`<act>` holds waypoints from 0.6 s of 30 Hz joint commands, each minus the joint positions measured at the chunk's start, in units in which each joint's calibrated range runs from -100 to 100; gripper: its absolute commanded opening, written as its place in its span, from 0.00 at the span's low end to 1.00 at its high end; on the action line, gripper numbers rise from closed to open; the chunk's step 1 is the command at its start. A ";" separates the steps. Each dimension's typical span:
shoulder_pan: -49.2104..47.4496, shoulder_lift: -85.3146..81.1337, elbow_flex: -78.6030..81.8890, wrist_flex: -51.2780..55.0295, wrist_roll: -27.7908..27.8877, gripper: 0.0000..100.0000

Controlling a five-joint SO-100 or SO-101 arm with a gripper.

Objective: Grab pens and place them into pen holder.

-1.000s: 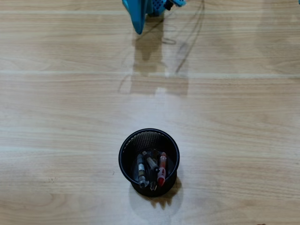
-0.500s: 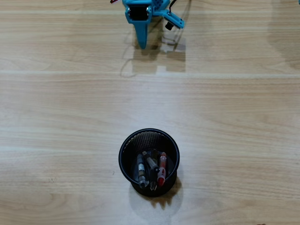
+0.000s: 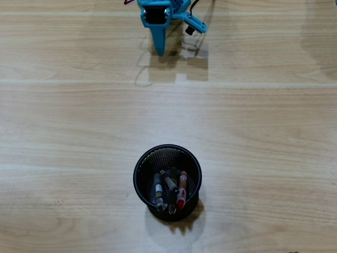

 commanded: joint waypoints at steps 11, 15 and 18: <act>0.07 -0.43 3.09 -13.24 -0.15 0.02; -0.02 -0.43 3.09 -13.24 0.06 0.02; 0.53 -0.43 3.09 -13.24 -0.20 0.02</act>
